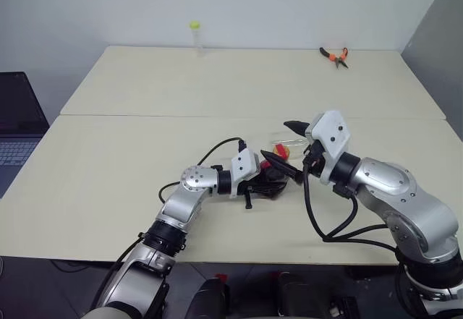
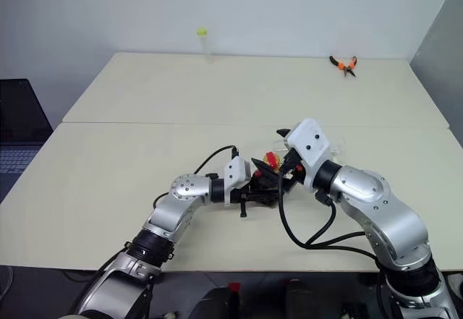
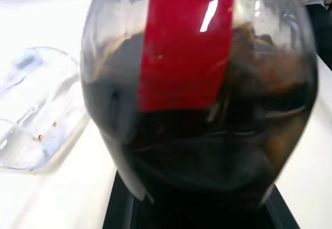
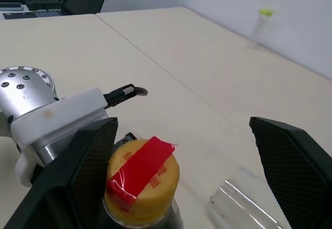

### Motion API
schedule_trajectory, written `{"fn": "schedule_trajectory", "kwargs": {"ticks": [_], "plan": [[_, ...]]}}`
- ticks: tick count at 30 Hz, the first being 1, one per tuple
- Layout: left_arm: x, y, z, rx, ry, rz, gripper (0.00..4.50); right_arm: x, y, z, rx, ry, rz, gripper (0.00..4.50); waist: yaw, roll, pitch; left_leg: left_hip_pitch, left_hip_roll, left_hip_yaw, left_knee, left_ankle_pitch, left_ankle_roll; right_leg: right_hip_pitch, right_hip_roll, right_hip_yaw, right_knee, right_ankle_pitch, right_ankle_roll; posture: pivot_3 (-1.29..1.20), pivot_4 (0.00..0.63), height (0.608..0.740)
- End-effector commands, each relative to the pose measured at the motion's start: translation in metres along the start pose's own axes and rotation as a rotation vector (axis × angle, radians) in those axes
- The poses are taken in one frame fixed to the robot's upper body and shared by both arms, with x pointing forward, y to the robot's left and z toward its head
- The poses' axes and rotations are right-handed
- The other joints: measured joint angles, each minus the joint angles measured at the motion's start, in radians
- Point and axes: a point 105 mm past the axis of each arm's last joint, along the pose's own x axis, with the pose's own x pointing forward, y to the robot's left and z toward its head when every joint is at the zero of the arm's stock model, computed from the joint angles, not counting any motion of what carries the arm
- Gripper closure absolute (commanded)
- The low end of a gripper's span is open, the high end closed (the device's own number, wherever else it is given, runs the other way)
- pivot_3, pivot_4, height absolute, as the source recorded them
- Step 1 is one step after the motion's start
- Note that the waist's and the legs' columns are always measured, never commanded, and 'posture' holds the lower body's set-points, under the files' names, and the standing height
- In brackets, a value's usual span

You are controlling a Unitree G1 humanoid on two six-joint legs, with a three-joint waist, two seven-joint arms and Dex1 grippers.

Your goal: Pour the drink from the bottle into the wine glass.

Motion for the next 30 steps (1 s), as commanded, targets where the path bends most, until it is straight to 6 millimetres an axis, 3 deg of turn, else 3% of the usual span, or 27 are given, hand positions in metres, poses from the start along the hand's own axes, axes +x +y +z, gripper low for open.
{"fn": "schedule_trajectory", "kwargs": {"ticks": [1,5,15,21,25,30], "plan": [[0.000,0.004,0.017,0.066,-0.050,0.003,3.76,-0.017,-0.018,0.005,0.012,-0.029,-0.061,0.16,0.000,0.000,0.000,0.000,0.000,0.000,0.000,0.000,0.000,0.000,0.000,0.000,0.000,0.000,0.000,0.00,0.150,0.740],[0.000,0.003,0.017,0.063,-0.051,0.007,3.76,-0.028,-0.017,-0.001,0.063,-0.023,-0.039,0.16,0.000,0.000,0.000,0.000,0.000,0.000,0.000,0.000,0.000,0.000,0.000,0.000,0.000,0.000,0.000,0.00,0.150,0.740],[-0.003,0.005,0.015,0.062,-0.044,0.013,3.78,-0.050,0.008,0.003,0.154,-0.008,0.141,0.16,-0.002,0.000,0.000,0.001,0.001,0.000,0.000,0.000,0.001,0.001,0.001,0.000,0.001,0.000,0.000,0.00,0.150,0.740],[-0.002,0.004,0.015,0.063,-0.042,0.007,3.78,-0.027,0.015,0.019,0.121,-0.082,0.123,0.16,-0.004,0.000,0.000,0.002,0.001,0.000,0.000,0.000,0.001,0.001,0.001,0.000,0.001,0.000,0.000,0.00,0.150,0.740],[-0.002,0.004,0.015,0.065,-0.038,0.003,3.78,-0.010,0.009,0.013,0.066,-0.059,0.047,0.16,-0.002,0.000,0.000,0.001,0.001,0.000,0.000,0.000,0.000,0.001,0.001,0.000,0.001,0.000,0.000,0.00,0.150,0.740],[-0.003,0.005,0.015,0.064,-0.038,0.008,3.78,-0.013,-0.003,0.004,0.059,-0.033,-0.009,0.16,-0.002,0.000,0.000,0.001,0.000,0.000,0.000,0.000,0.000,0.001,0.001,0.000,0.000,0.000,0.000,0.00,0.150,0.740]]}}
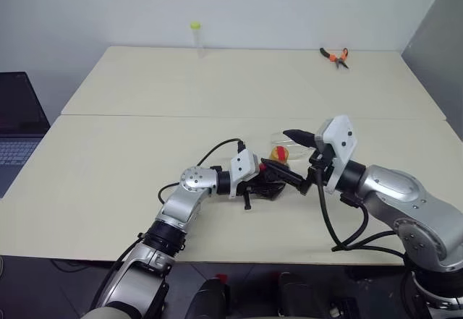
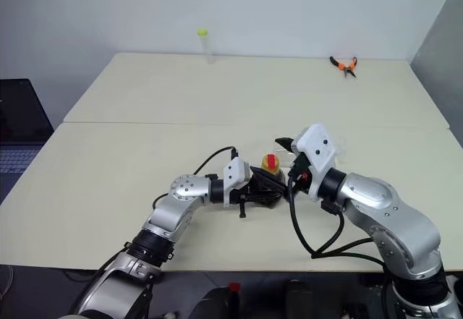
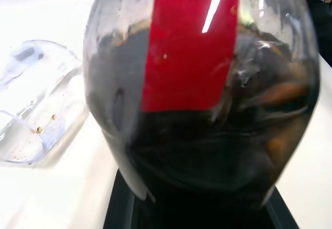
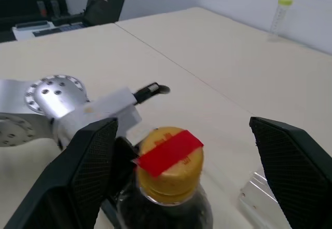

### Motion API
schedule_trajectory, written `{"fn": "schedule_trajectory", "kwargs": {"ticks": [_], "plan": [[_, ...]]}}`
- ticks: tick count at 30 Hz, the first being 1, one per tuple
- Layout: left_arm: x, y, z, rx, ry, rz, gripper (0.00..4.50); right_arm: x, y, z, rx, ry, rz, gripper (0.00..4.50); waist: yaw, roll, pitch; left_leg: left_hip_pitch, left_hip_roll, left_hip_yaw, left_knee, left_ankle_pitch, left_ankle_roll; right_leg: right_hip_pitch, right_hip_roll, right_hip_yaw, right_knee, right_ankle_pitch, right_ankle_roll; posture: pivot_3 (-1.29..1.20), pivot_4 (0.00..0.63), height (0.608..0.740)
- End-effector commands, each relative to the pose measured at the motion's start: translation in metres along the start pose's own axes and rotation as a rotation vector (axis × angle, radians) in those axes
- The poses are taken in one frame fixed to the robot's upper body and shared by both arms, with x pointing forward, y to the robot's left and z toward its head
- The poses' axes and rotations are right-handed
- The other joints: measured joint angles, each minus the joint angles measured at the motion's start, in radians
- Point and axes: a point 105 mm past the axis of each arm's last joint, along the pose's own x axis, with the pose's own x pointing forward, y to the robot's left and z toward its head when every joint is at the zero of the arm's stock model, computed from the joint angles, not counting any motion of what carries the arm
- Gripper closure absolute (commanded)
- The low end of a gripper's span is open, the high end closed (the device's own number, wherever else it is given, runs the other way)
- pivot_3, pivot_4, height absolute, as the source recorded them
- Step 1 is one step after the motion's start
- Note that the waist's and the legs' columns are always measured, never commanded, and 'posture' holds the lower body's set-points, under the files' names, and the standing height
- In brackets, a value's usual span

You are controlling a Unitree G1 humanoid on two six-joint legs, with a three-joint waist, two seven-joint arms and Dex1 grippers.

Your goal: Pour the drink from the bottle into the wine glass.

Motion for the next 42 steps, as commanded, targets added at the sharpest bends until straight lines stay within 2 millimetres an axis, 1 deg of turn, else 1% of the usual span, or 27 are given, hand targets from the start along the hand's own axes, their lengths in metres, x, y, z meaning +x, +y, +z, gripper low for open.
{"fn": "schedule_trajectory", "kwargs": {"ticks": [1,7,12,16,22,30,33,37,38,39,40,42], "plan": [[-0.001,0.004,0.015,0.054,-0.040,0.007,3.78,-0.008,-0.010,0.008,-0.031,-0.033,-0.044,0.16,0.000,0.000,0.000,0.000,0.000,0.000,0.000,0.000,0.000,0.000,0.000,0.000,0.000,0.000,0.000,0.00,0.150,0.740],[-0.001,0.004,0.015,0.053,-0.040,0.009,3.78,-0.020,-0.006,0.010,0.002,-0.040,0.011,0.16,0.000,0.000,0.000,0.000,0.000,0.000,0.000,0.000,0.000,0.000,0.000,0.000,0.000,0.000,0.000,0.00,0.150,0.740],[-0.001,0.004,0.014,0.053,-0.039,0.007,3.78,-0.031,0.012,0.011,0.066,-0.028,0.129,0.16,0.000,0.000,0.000,0.000,0.000,0.000,0.000,0.000,0.000,0.000,0.000,0.000,0.000,0.000,0.000,0.00,0.150,0.740],[-0.001,0.004,0.014,0.052,-0.038,0.006,3.78,-0.034,0.014,0.010,0.097,-0.020,0.142,0.16,0.000,0.000,0.000,0.000,0.000,0.000,0.000,0.000,0.000,0.000,0.000,0.000,0.000,0.000,0.000,0.00,0.150,0.740],[0.000,0.003,0.014,0.053,-0.038,0.002,3.78,-0.018,0.003,0.005,0.117,-0.021,0.050,0.16,-0.001,0.000,0.000,0.000,0.001,0.000,0.000,0.000,0.000,0.000,0.000,0.000,0.000,0.000,0.000,0.00,0.150,0.740],[-0.001,0.004,0.013,0.054,-0.035,0.005,3.78,-0.011,-0.001,0.002,0.119,-0.025,0.025,0.16,0.000,0.000,0.000,0.000,0.000,0.000,0.000,0.000,0.000,0.000,0.000,0.000,0.000,0.000,0.000,0.00,0.150,0.740],[0.000,0.004,0.013,0.054,-0.035,0.006,3.78,-0.010,-0.002,0.004,0.122,-0.038,0.021,0.73,0.000,0.000,0.000,0.000,0.000,0.000,0.000,0.000,0.000,0.000,0.000,0.000,0.000,0.000,0.000,0.00,0.150,0.740],[-0.001,0.004,0.013,0.053,-0.035,0.007,3.78,-0.010,-0.001,0.009,0.135,-0.069,0.025,2.23,0.000,0.000,0.000,0.000,0.000,0.000,0.000,0.000,0.000,0.000,0.000,0.000,0.000,0.000,0.000,0.00,0.150,0.740],[-0.001,0.004,0.013,0.053,-0.034,0.007,3.78,-0.010,0.000,0.012,0.141,-0.082,0.031,2.50,0.000,0.000,0.000,0.000,0.000,0.000,0.000,0.000,0.000,0.000,0.000,0.000,0.000,0.000,0.000,0.00,0.150,0.740],[-0.001,0.004,0.013,0.053,-0.034,0.008,3.78,-0.010,0.001,0.014,0.149,-0.096,0.036,2.91,0.000,0.000,0.000,0.000,0.000,0.000,0.000,0.000,0.000,0.000,0.000,0.000,0.000,0.000,0.000,0.00,0.150,0.740],[-0.001,0.004,0.013,0.053,-0.034,0.008,3.78,-0.010,0.002,0.016,0.157,-0.108,0.042,3.21,0.000,0.000,0.000,0.000,0.000,0.000,0.000,0.000,0.000,0.000,0.000,0.000,0.000,0.000,0.000,0.00,0.150,0.740],[0.000,0.004,0.013,0.052,-0.035,0.009,3.78,-0.010,0.003,0.018,0.183,-0.132,0.048,3.28,0.000,0.000,0.000,0.000,0.000,0.000,0.000,0.000,0.000,0.000,0.000,0.000,0.000,0.000,0.000,0.00,0.150,0.740]]}}
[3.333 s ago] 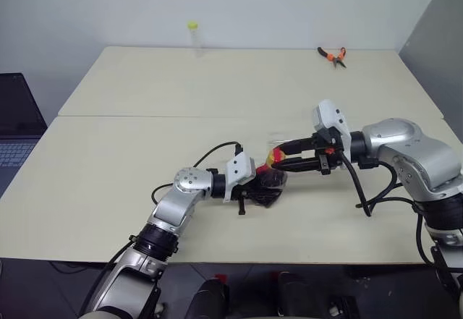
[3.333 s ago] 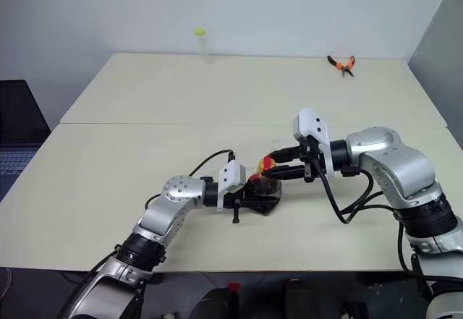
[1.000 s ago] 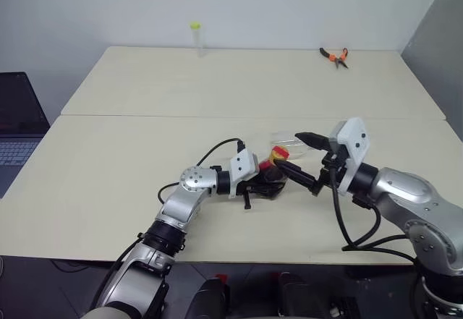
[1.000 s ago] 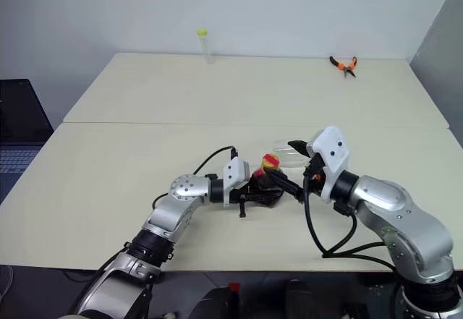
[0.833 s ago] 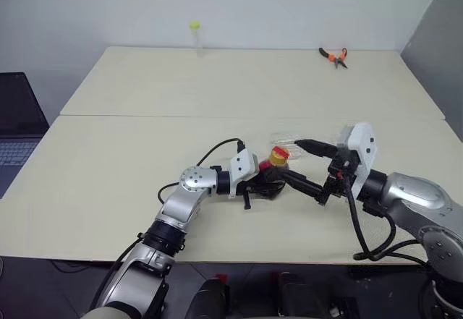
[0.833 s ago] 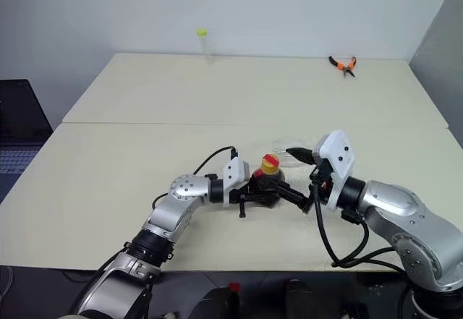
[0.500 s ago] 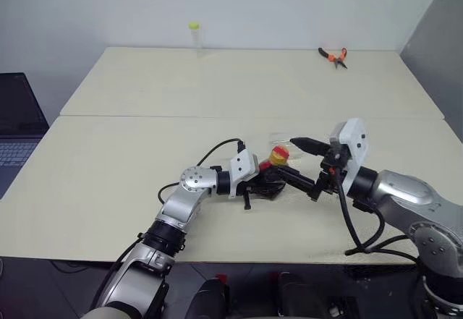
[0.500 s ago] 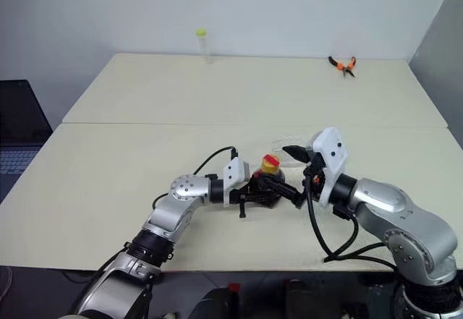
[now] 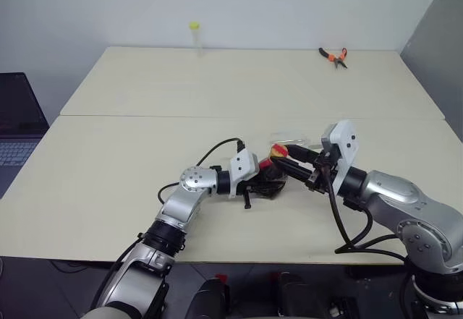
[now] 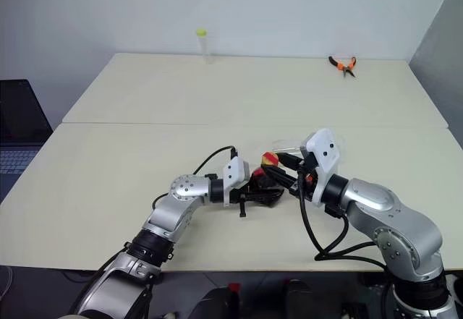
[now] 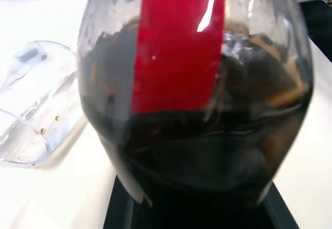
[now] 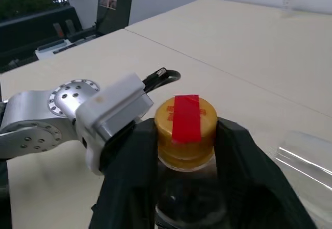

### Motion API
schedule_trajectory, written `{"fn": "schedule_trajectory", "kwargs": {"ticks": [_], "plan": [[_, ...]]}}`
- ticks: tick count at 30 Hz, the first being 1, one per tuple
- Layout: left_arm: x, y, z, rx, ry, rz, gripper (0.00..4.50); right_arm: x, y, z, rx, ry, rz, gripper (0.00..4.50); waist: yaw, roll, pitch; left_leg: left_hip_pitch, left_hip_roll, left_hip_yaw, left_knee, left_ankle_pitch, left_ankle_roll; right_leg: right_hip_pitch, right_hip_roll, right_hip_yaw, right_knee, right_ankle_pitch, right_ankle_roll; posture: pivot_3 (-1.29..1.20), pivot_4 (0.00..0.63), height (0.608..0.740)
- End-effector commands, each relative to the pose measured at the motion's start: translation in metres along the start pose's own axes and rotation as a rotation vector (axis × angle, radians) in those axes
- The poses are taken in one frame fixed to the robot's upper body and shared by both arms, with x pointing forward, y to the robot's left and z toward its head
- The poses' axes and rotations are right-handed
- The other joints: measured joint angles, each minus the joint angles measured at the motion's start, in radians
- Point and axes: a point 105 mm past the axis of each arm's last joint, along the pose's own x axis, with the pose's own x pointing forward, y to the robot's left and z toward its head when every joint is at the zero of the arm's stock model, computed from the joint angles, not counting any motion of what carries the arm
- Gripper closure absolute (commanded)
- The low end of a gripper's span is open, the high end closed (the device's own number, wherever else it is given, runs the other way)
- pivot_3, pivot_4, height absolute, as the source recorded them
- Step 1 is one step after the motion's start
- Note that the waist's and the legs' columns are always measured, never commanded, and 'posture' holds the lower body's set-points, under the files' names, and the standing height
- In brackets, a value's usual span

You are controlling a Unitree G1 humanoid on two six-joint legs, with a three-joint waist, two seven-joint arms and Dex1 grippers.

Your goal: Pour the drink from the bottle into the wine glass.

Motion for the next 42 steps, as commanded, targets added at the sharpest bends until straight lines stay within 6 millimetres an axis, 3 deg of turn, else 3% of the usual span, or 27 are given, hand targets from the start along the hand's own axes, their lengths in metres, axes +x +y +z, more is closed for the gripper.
{"fn": "schedule_trajectory", "kwargs": {"ticks": [1,13,17,20,25,30,39,42], "plan": [[0.001,0.002,0.012,0.049,-0.032,-0.002,3.78,-0.005,0.002,0.026,-0.005,-0.126,0.005,3.28,0.000,0.000,0.000,0.000,0.000,0.000,0.000,0.000,0.000,0.000,0.000,0.000,0.000,0.000,0.000,0.00,0.150,0.740],[0.002,0.001,0.012,0.042,-0.038,-0.001,3.78,-0.008,0.010,0.032,0.181,-0.243,0.039,3.28,0.000,0.000,0.000,0.000,0.000,0.000,0.000,0.000,0.000,0.000,0.000,0.001,0.000,0.000,0.000,0.00,0.150,0.740],[0.002,0.001,0.012,0.042,-0.037,0.000,3.78,-0.007,0.012,0.020,0.021,-0.117,0.029,3.28,0.000,0.000,0.000,0.000,0.000,0.000,0.000,0.000,0.000,0.000,0.000,0.000,0.000,0.000,0.000,0.00,0.150,0.740],[0.001,0.001,0.011,0.042,-0.036,0.000,3.81,-0.007,0.012,0.022,0.002,-0.120,0.031,3.28,-0.001,0.000,0.000,0.000,0.000,0.000,0.000,0.000,0.000,0.000,0.000,0.000,0.000,0.000,0.000,0.00,0.150,0.740],[0.001,0.001,0.011,0.044,-0.034,0.001,3.82,-0.004,0.013,0.031,-0.031,-0.128,0.027,1.54,-0.002,0.000,0.000,0.000,0.000,0.000,0.000,0.000,0.000,0.000,0.000,0.000,0.000,0.000,0.000,0.00,0.150,0.740],[0.001,0.001,0.011,0.044,-0.033,0.000,3.82,-0.003,0.013,0.034,-0.054,-0.136,0.022,1.54,0.000,0.000,0.000,0.000,0.000,0.000,0.000,0.000,0.000,0.000,0.000,0.000,0.000,0.000,0.000,0.00,0.150,0.740],[0.002,0.000,0.010,0.045,-0.032,-0.006,3.82,-0.004,0.006,0.016,-0.196,-0.031,-0.024,1.54,0.000,0.000,0.000,0.000,0.000,0.000,0.000,0.000,0.000,0.000,0.000,0.000,0.000,0.000,0.000,0.00,0.150,0.740],[0.002,-0.001,0.010,0.045,-0.034,-0.006,3.82,-0.005,0.003,0.018,-0.179,-0.058,-0.040,0.97,0.000,0.000,0.000,0.000,0.000,0.000,0.000,0.000,0.000,0.000,0.000,0.000,0.000,0.000,0.000,0.00,0.150,0.740]]}}
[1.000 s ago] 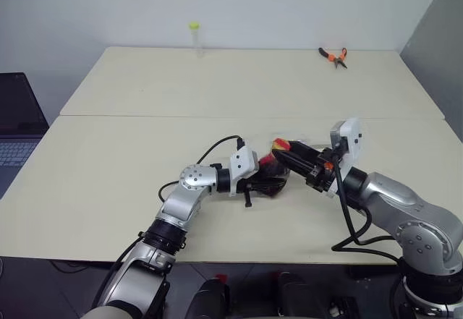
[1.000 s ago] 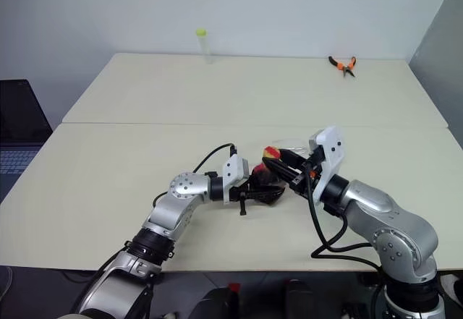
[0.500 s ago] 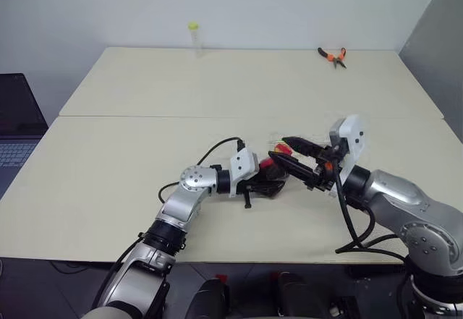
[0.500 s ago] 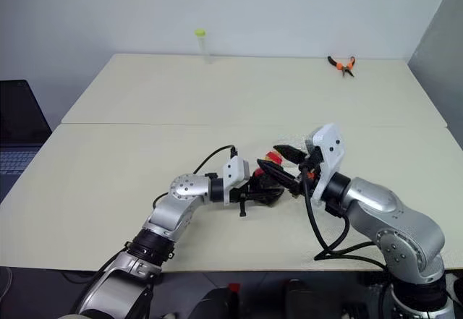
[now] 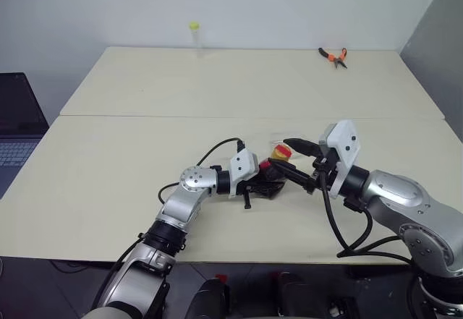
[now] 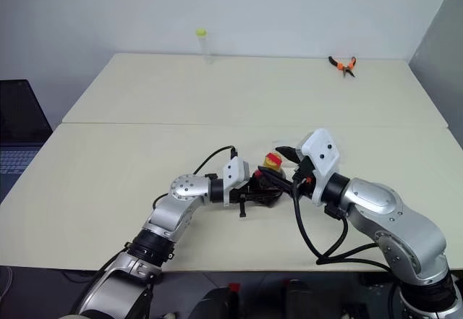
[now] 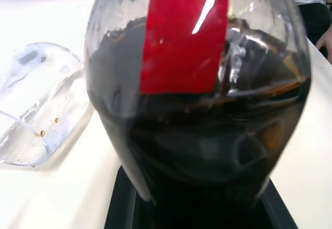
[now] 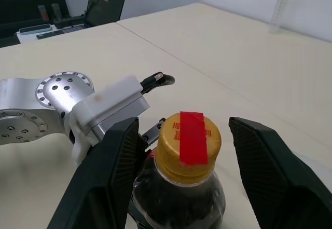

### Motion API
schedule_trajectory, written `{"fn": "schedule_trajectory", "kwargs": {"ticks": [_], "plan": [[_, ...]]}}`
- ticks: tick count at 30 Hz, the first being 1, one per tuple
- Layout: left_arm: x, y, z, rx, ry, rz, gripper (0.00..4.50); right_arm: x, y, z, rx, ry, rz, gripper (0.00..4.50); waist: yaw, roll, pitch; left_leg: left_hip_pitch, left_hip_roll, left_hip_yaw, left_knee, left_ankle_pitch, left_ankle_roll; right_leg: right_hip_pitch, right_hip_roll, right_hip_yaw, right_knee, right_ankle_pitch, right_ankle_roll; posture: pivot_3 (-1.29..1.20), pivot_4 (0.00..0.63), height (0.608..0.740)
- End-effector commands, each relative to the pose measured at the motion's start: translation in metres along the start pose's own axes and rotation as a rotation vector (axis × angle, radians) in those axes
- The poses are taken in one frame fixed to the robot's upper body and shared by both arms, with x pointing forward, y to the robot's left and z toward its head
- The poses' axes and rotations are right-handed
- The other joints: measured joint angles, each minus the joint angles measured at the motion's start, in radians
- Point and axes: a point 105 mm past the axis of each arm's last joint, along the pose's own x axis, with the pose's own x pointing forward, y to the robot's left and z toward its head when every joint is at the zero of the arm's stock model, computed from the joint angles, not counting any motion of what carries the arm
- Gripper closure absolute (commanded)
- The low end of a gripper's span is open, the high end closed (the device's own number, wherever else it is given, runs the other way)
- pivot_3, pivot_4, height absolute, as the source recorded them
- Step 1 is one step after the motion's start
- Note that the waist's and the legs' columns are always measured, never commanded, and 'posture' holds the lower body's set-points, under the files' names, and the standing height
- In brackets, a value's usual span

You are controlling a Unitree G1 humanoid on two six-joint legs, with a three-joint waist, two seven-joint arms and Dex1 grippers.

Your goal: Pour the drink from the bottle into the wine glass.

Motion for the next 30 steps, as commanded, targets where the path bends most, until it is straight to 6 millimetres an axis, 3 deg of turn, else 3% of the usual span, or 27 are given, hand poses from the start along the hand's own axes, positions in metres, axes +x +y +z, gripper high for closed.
{"fn": "schedule_trajectory", "kwargs": {"ticks": [1,3,17,30], "plan": [[0.001,0.000,0.010,0.044,-0.034,-0.004,3.82,-0.002,-0.002,0.012,-0.027,-0.063,-0.020,0.64,0.000,0.000,0.000,0.000,0.000,0.000,0.000,0.000,0.000,0.000,0.000,0.000,0.000,0.000,0.000,0.00,0.150,0.740],[0.001,0.000,0.010,0.043,-0.033,-0.005,3.82,-0.001,-0.003,0.013,-0.025,-0.069,-0.030,0.29,0.000,0.000,0.000,0.000,0.000,0.000,0.000,0.000,0.000,0.000,0.000,0.000,0.000,0.000,0.000,0.00,0.150,0.740],[0.001,-0.001,0.009,0.042,-0.029,-0.007,3.82,-0.006,-0.021,-0.001,0.009,-0.036,-0.119,0.29,0.000,0.000,0.000,0.000,0.000,0.000,0.000,0.000,0.000,0.000,0.000,0.000,0.000,0.000,0.000,0.00,0.150,0.740],[0.001,-0.001,0.008,0.043,-0.024,-0.010,3.83,-0.039,-0.024,-0.006,0.107,-0.010,-0.067,0.29,0.001,0.000,0.000,0.000,0.000,0.000,0.000,0.000,0.000,0.000,0.000,0.000,0.000,0.000,0.000,0.00,0.150,0.740]]}}
